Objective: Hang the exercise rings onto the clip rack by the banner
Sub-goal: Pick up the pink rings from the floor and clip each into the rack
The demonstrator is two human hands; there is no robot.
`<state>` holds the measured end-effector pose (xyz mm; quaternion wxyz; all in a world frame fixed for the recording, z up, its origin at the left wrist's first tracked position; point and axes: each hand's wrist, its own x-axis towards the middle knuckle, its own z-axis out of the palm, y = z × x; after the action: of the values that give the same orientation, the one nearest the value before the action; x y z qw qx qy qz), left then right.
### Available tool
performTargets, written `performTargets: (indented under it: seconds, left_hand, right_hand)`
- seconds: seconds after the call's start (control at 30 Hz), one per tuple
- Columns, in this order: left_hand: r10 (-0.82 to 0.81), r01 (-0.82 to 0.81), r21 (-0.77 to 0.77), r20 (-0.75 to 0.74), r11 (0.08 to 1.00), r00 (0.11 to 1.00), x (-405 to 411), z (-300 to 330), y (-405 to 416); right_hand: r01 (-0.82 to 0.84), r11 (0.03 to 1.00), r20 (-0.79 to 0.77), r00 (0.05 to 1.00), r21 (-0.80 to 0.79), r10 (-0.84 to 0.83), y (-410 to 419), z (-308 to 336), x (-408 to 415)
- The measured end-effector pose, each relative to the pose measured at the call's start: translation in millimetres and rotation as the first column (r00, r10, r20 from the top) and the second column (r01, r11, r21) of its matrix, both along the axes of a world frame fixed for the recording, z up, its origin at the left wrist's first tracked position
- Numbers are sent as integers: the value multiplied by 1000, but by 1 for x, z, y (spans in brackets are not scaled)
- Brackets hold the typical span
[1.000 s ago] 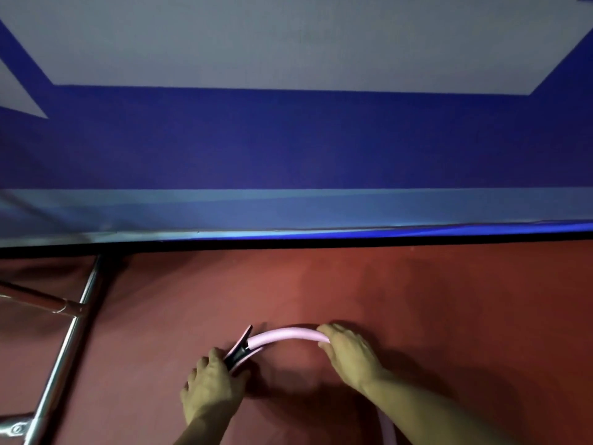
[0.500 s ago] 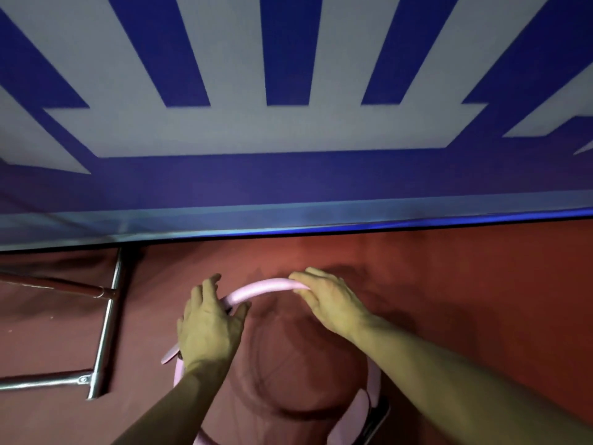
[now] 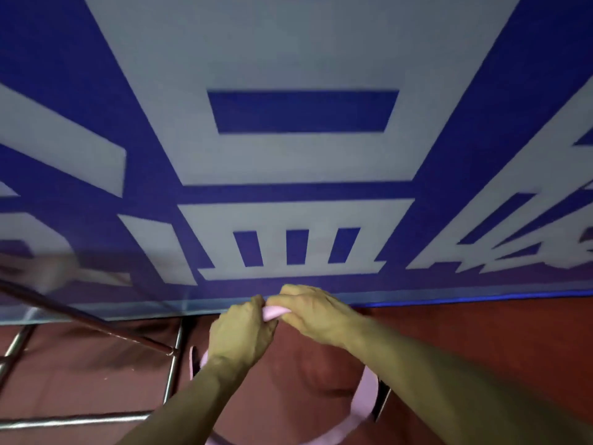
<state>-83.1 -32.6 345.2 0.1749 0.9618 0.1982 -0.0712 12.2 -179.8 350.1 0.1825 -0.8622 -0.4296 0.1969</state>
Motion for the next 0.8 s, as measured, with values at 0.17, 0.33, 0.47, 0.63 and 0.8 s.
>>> performTargets:
  seconds: [0.17,0.33,0.47,0.63,0.8]
  left_hand:
    - [-39,40,93,-19,995,999,5,158,12]
    - [-41,24,220,75,975,996,-11,314,20]
    - [-20,-28,312,147,950,989,-45,417,14]
    - [83,-187,366,281,912,956,-104,507,14]
    - [188,-324,309,398,894,898,-155,570,24]
  right_hand:
    - [-101,992,50,994,72,97,14,162,1]
    - [-132,984,105,987,123,119,14,318,-18]
    - [-29,980,89,996,197,12,7,403,-40]
    - [22,962,58,998,271,-39,4,473,-65]
    - [53,936,36,997,347,-69,7,528,-87]
